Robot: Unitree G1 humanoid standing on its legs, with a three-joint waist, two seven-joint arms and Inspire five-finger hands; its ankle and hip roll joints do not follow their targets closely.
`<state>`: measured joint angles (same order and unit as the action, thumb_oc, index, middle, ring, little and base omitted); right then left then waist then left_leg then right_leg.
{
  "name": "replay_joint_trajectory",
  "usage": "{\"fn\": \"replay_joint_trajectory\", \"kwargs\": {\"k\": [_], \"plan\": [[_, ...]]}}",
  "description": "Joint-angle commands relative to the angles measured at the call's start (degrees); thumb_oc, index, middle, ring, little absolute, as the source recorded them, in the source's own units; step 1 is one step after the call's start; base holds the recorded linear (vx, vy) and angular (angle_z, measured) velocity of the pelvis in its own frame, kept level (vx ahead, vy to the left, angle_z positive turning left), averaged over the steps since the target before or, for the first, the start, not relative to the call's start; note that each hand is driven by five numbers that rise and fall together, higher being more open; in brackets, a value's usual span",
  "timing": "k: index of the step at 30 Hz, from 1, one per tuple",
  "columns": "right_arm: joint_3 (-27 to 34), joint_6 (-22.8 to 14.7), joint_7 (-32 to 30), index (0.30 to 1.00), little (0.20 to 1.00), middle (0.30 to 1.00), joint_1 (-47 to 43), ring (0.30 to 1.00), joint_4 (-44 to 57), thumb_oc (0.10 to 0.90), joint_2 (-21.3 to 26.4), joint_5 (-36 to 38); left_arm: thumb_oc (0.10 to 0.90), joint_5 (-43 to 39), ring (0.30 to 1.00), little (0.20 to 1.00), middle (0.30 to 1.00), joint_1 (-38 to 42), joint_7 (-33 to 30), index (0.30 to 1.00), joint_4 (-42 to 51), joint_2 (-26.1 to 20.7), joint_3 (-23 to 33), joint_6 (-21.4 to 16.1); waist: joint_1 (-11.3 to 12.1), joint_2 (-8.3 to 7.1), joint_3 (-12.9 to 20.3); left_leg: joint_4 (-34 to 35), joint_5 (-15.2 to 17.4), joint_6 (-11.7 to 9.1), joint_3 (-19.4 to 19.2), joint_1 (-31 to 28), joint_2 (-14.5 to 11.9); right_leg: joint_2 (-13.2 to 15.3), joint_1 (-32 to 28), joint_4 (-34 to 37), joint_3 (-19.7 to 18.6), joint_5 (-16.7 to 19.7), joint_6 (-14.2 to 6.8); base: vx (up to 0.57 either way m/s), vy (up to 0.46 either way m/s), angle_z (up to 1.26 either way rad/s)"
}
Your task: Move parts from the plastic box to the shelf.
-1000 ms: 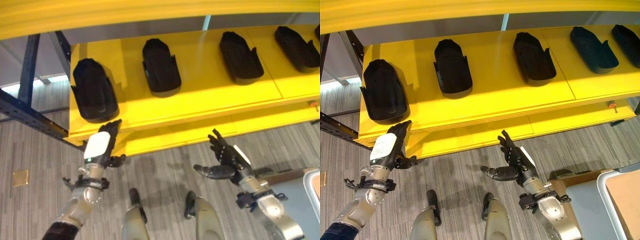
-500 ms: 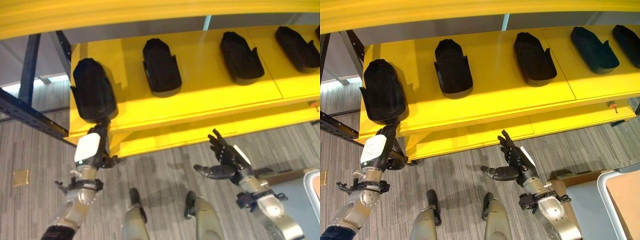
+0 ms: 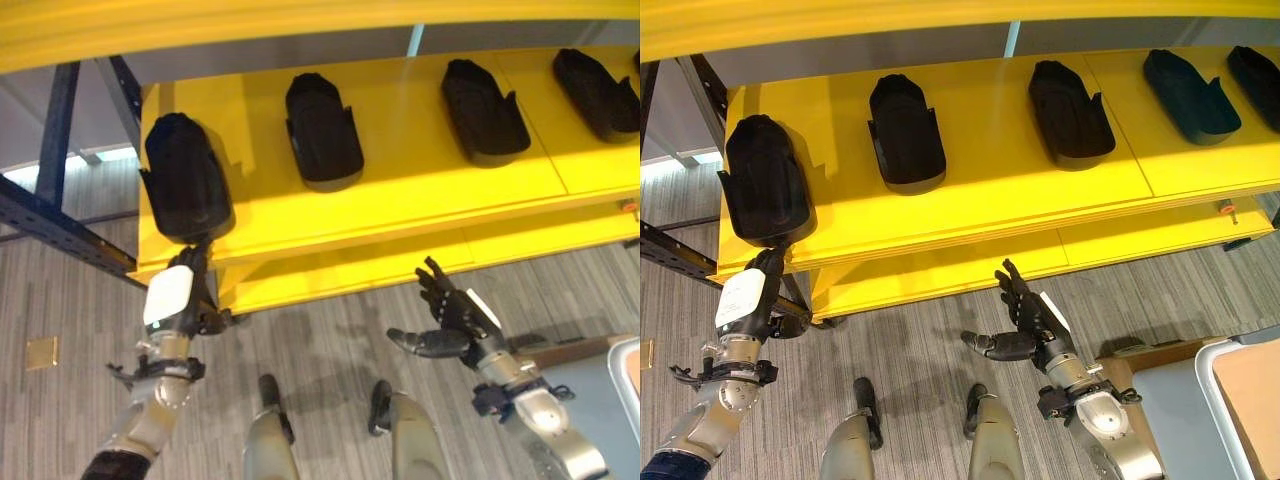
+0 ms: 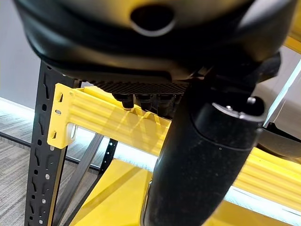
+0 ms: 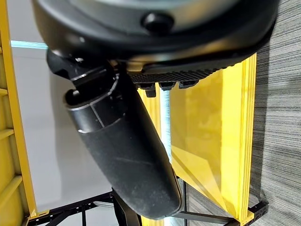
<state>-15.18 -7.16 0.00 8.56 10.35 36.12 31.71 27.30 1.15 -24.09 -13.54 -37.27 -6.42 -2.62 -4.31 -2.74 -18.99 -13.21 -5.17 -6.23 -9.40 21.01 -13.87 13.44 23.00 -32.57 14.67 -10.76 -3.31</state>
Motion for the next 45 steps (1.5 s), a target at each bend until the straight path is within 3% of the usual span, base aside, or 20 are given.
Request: {"fn": "replay_joint_trajectory", "kwargs": {"k": [1,35,45], "plan": [[0.27,-4.81,0.18,1.0,1.0,1.0,-3.94,1.0,3.54,0.9,0.19,0.69,0.9,-0.89,1.0,1.0,1.0,2.8,-3.68,1.0,-0.04,-3.18,5.1,-0.69,0.07,-1.4,3.08,-4.66,3.55,-0.97,3.29,-1.2,-3.19,2.52,0.1,10.35,-4.71,14.86,-5.14,0.0,0.0,0.0],[0.29,-4.34,0.49,1.0,1.0,1.0,-3.75,1.0,3.58,0.9,0.51,0.91,0.9,-3.94,1.0,1.0,1.0,5.94,-7.02,1.0,-1.76,-3.79,8.57,0.93,-0.08,-1.87,3.23,-5.64,3.96,-1.21,3.24,-0.56,-3.34,2.27,0.66,9.93,-5.31,14.67,-5.19,0.0,0.0,0.0],[0.75,-4.58,0.3,1.0,1.0,1.0,-3.6,1.0,3.86,0.9,0.2,1.0,0.9,-2.98,1.0,1.0,1.0,2.87,-5.83,1.0,5.0,-2.94,8.48,-0.9,0.28,-1.83,2.8,-5.68,3.88,-0.98,3.68,-0.26,-3.13,2.51,0.59,9.99,-5.08,14.84,-5.15,0.0,0.0,0.0]]}}
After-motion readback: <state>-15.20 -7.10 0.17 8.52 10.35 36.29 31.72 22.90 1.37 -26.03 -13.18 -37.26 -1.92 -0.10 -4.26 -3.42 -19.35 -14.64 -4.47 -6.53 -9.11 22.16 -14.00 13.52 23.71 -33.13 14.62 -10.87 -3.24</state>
